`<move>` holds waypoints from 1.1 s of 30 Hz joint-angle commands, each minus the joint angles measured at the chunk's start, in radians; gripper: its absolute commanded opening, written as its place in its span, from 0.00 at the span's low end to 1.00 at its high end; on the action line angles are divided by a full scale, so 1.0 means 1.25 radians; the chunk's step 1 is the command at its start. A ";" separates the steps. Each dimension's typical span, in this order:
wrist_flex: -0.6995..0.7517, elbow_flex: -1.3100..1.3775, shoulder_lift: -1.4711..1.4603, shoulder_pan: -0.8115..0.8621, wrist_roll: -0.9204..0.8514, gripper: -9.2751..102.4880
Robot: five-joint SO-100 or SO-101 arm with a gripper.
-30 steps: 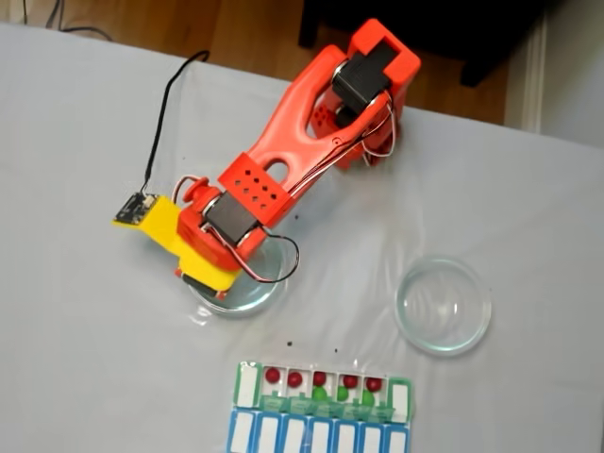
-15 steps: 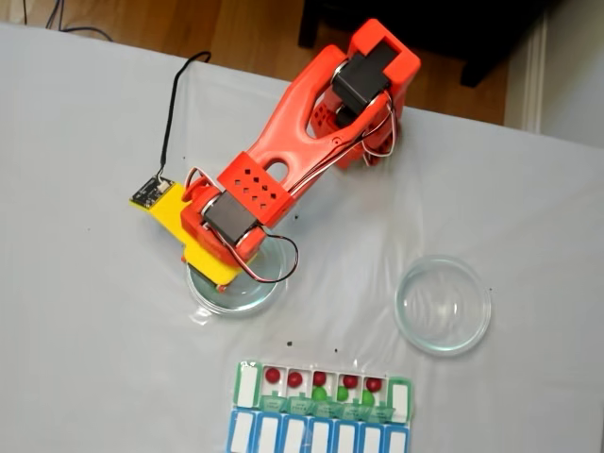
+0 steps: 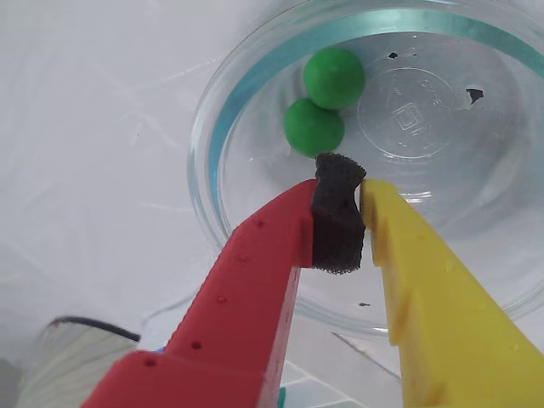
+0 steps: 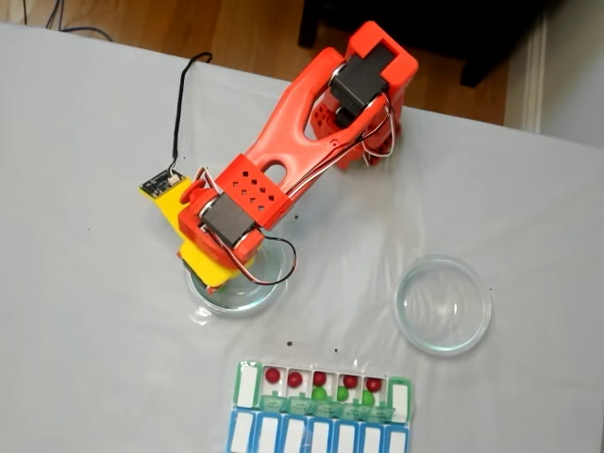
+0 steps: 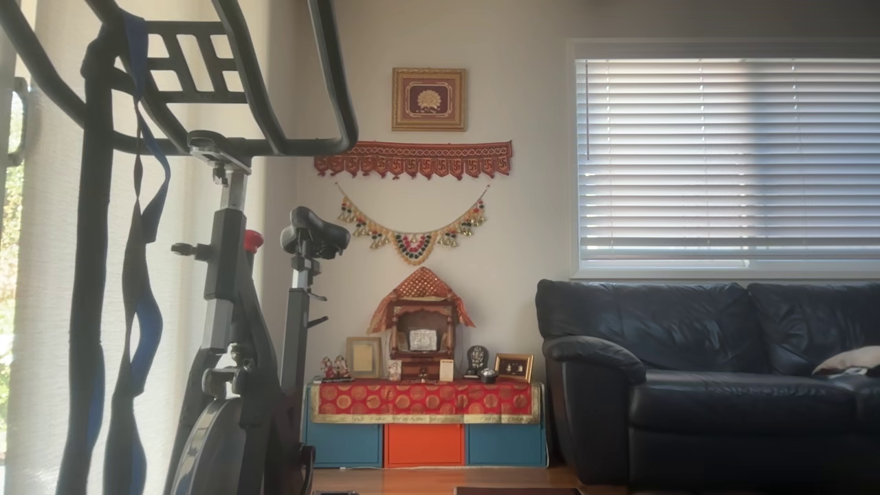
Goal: Sort medicines into box.
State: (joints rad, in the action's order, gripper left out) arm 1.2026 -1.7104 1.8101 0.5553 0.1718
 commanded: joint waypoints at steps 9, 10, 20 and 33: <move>-0.013 0.023 -0.005 0.026 0.032 0.15; -0.015 0.021 -0.006 0.026 0.031 0.17; -0.033 -0.007 0.005 0.023 0.036 0.24; -0.076 -0.056 0.022 0.006 0.026 0.28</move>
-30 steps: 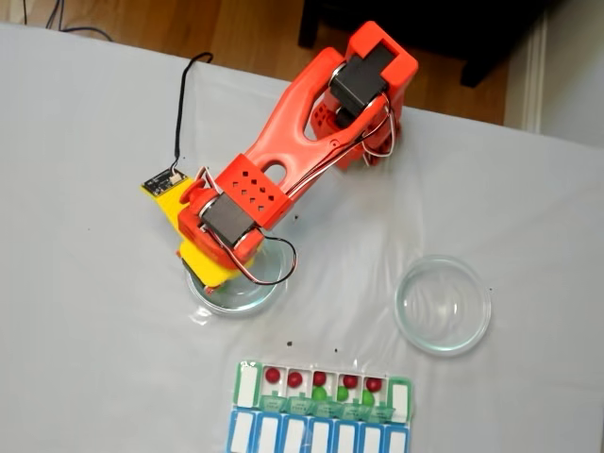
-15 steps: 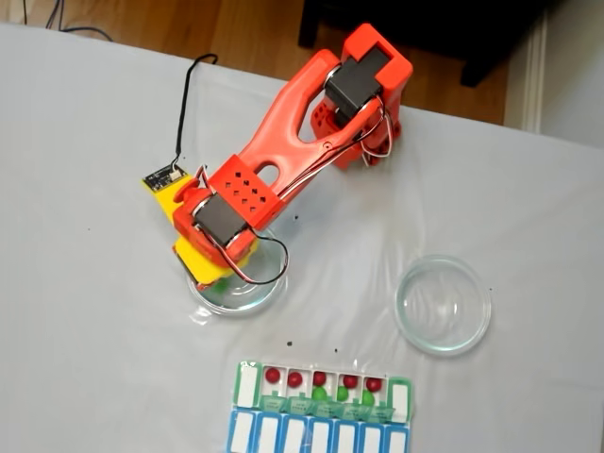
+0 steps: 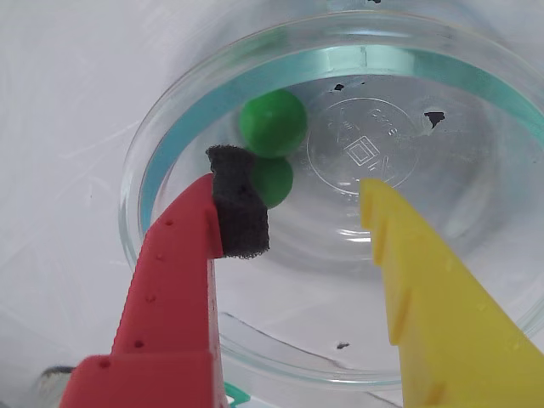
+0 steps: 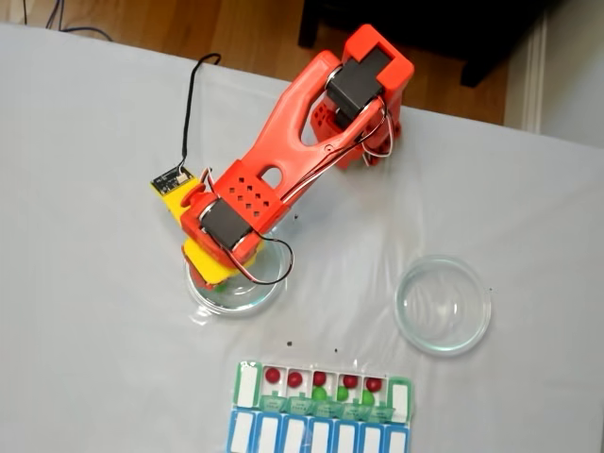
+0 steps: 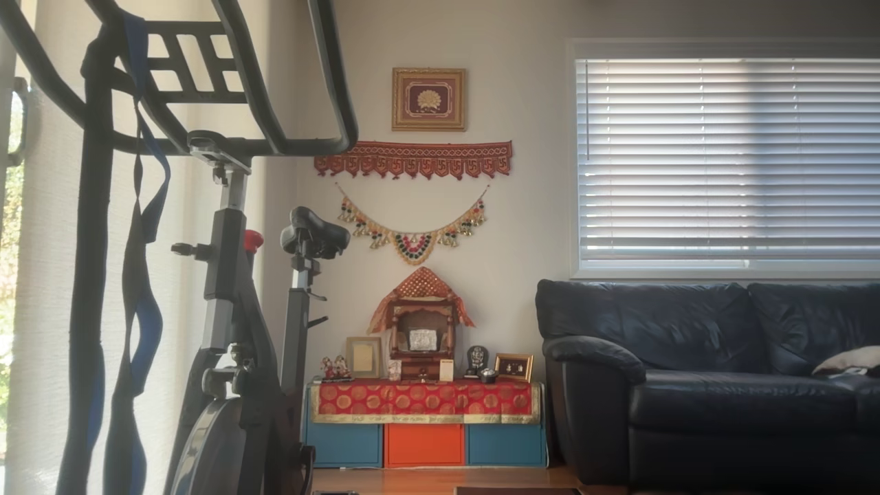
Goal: Sort medicines into box.
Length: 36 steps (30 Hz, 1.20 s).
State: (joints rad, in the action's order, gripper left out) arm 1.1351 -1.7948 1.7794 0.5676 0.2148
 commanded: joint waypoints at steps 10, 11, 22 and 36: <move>-0.055 -0.039 0.081 -0.011 -0.036 0.29; -0.056 -0.042 0.083 -0.012 -0.038 0.29; -0.092 -0.083 0.137 -0.037 -0.056 0.31; -0.174 -0.172 0.184 -0.090 -0.093 0.29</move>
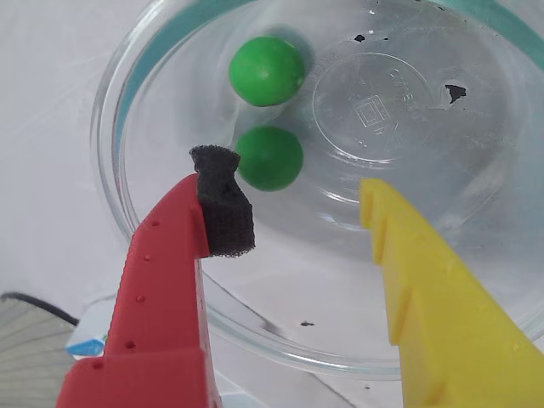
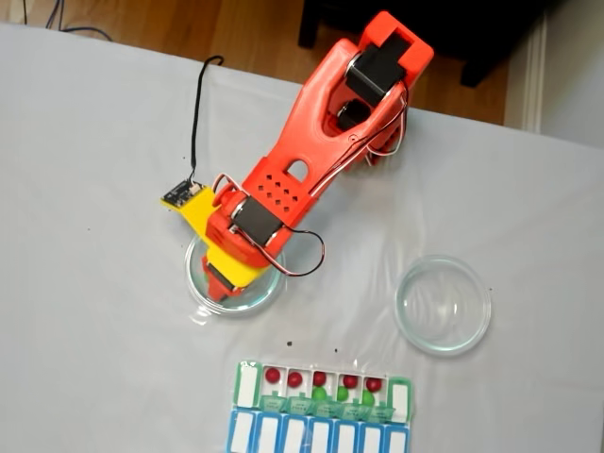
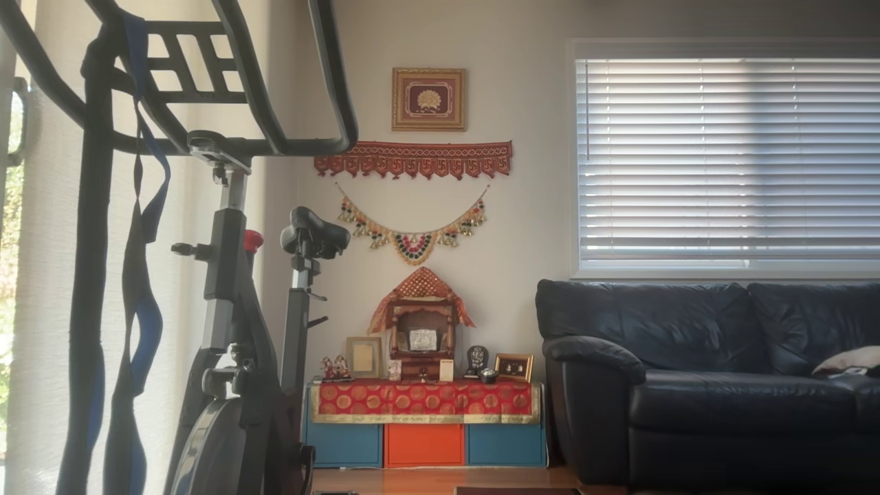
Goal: Sort medicines into box.
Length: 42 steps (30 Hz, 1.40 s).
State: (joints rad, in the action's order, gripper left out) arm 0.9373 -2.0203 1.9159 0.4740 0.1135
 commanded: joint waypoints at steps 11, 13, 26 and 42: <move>-0.052 -0.015 0.086 -0.023 -0.075 0.30; -0.056 -0.015 0.085 -0.021 -0.075 0.30; -0.120 -0.038 0.074 -0.022 -0.083 0.28; -0.160 -0.069 0.072 -0.026 -0.099 0.27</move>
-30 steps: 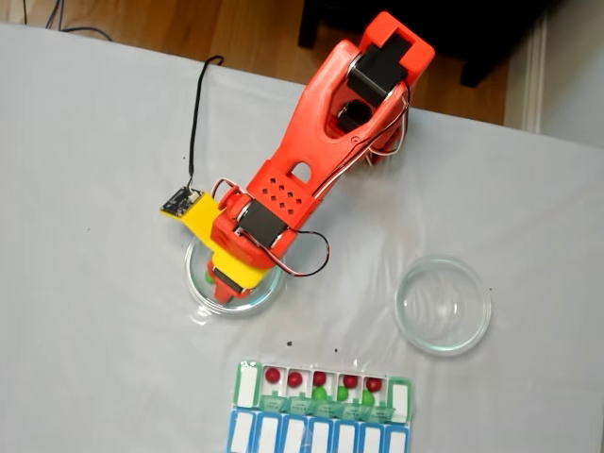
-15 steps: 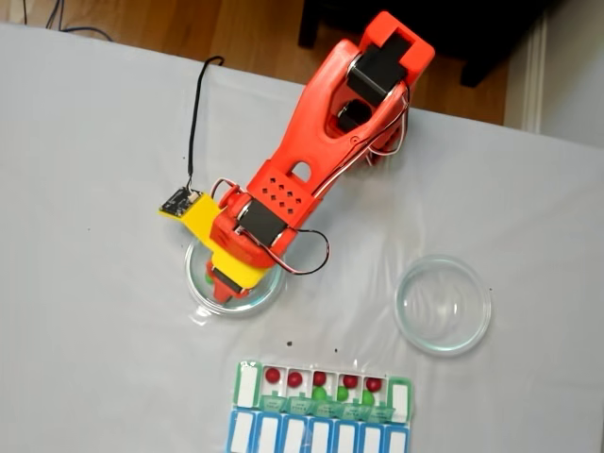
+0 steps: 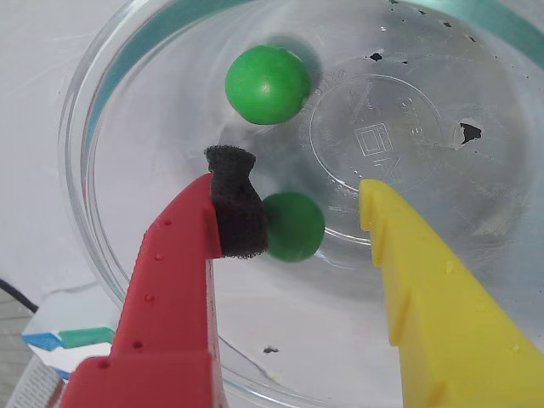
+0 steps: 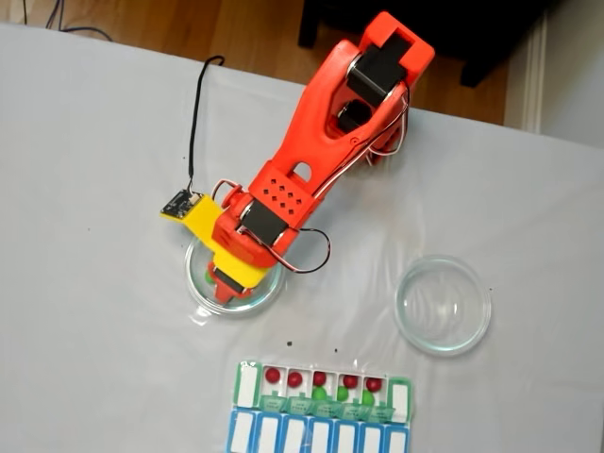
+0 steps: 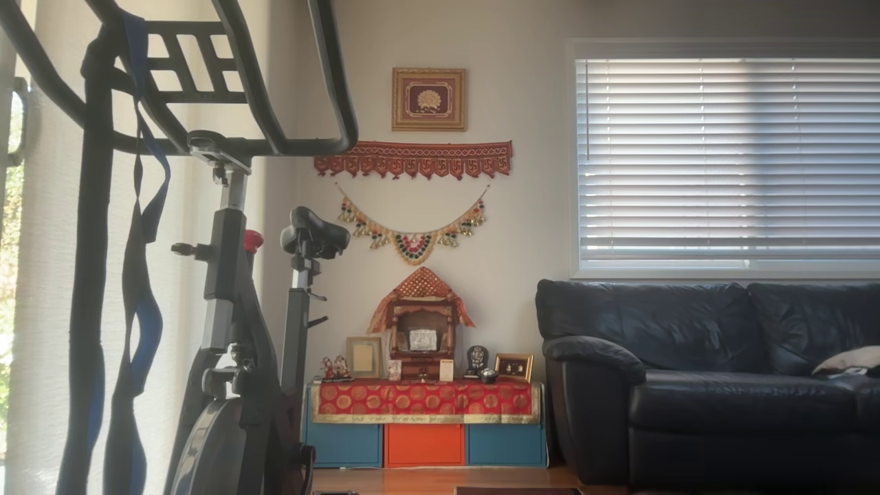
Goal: Sort medicines into box.
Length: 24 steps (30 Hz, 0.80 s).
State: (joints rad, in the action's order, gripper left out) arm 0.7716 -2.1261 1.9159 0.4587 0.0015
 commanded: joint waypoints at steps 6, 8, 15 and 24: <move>-0.039 0.000 0.072 -0.027 -0.022 0.26; -0.044 -0.005 0.071 -0.034 -0.031 0.26; -0.058 -0.027 0.083 -0.065 -0.092 0.26; -0.064 -0.037 0.088 -0.083 -0.126 0.26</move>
State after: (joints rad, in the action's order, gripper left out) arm 0.7148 -2.1905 1.9436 0.3973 -0.1473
